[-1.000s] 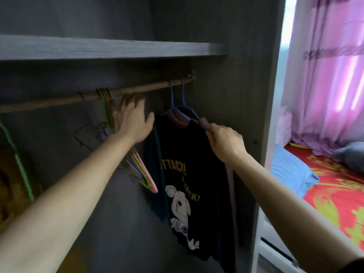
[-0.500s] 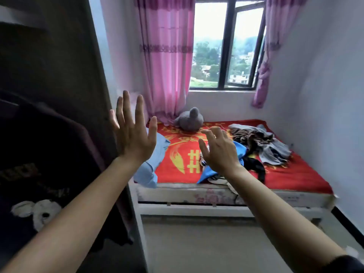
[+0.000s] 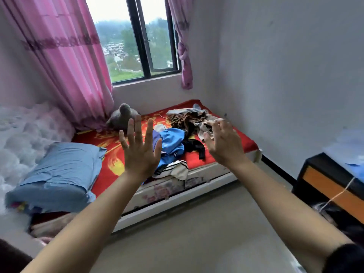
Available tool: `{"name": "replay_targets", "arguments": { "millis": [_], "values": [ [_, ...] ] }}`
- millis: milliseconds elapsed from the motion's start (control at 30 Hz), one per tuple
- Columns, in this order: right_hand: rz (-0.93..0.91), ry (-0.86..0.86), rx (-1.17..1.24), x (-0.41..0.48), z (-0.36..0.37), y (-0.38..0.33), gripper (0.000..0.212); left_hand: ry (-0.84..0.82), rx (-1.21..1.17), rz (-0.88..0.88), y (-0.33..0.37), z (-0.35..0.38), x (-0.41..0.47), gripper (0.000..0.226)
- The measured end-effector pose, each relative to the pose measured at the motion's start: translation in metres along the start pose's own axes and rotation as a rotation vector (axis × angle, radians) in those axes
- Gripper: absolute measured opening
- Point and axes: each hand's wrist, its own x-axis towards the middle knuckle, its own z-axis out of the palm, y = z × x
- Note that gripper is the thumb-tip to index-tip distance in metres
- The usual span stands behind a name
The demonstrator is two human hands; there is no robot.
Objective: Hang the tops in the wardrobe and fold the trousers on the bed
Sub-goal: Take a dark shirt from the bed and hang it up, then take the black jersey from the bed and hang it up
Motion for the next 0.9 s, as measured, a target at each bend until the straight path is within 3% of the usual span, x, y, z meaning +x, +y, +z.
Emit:
{"name": "replay_targets", "arguments": {
  "millis": [300, 500, 667, 900],
  "values": [
    [0.251, -0.086, -0.121, -0.028, -0.007, 0.112, 0.045, -0.168, -0.183, 0.176, 0.108, 0.087, 0.048, 0.069],
    [0.558, -0.057, -0.328, -0.099, -0.057, 0.157, 0.045, -0.238, -0.446, 0.448, 0.208, 0.123, 0.067, 0.071],
    [0.864, -0.036, -0.528, -0.188, -0.113, 0.162, 0.046, -0.343, -0.697, 0.647, 0.305, 0.124, 0.034, 0.071],
    [1.198, -0.089, -0.741, -0.346, -0.179, 0.122, 0.043, -0.526, -0.918, 0.901, 0.42, 0.084, -0.075, 0.07]
  ]
}}
